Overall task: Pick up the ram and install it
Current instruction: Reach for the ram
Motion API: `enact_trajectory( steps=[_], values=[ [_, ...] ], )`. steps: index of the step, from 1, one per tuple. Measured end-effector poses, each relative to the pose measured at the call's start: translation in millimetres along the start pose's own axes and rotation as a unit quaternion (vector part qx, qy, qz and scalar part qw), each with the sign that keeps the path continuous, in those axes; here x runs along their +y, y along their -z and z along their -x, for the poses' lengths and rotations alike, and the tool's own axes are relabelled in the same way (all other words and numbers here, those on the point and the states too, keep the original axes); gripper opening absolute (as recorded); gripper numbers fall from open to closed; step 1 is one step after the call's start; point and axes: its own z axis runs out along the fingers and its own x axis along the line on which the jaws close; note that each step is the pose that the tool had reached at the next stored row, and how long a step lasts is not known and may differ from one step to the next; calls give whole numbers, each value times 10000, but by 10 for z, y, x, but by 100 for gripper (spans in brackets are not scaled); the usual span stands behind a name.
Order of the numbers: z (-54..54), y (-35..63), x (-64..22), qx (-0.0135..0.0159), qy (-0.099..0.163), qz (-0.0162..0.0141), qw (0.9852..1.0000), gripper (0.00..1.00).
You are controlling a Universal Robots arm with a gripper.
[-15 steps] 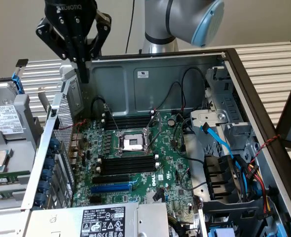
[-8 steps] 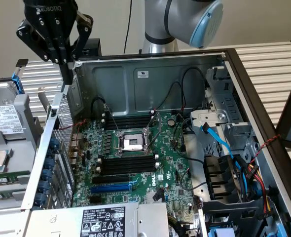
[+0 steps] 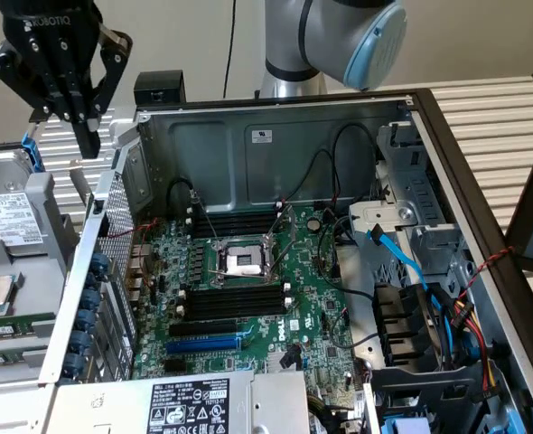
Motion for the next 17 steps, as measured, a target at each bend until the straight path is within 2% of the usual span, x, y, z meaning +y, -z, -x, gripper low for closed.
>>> enact_trajectory(
  steps=[17],
  values=[
    [-770, -100, -60, 0, 0, 0, 10000, 11]
  ],
)
